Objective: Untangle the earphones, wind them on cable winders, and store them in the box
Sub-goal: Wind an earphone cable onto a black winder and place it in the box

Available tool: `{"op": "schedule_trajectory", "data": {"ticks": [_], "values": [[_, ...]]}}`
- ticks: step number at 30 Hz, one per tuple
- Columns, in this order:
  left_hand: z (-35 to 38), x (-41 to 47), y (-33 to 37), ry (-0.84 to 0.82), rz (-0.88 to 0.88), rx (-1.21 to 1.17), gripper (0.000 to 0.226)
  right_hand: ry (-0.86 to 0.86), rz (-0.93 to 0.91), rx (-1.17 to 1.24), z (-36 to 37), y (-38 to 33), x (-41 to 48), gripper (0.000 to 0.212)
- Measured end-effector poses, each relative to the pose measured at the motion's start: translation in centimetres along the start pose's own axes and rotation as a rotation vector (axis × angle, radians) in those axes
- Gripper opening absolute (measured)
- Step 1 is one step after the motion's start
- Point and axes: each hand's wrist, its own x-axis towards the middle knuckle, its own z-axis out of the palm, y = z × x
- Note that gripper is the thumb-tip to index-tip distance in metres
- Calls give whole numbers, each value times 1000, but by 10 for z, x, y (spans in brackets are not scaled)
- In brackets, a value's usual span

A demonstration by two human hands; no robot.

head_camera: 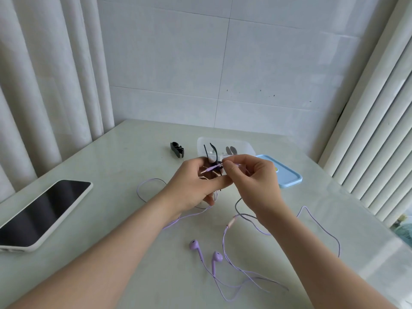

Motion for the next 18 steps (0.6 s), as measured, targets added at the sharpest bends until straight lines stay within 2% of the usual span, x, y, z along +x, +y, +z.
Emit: {"op": "schedule_trajectory", "data": {"ticks": [5,7,9,11,14,18], "values": [[-5,2,-6,-163,0,-9,35,-53,16,38,2,2,0,10],[-5,5,-6,-187,-38,-84,39,-59,33,48,3,5,1,10],[-4,7,-4,-152,-88,-181,31,-48,42,35,3,7,2,11],[-2,7,-2,-91,-95,-182,16,-34,42,19,2,8,3,12],[0,4,-3,-13,-79,-49,33,-35,-12,-18,3,11,3,11],[-4,6,-7,76,-54,19,33,-59,-72,-47,4,13,2,11]]}}
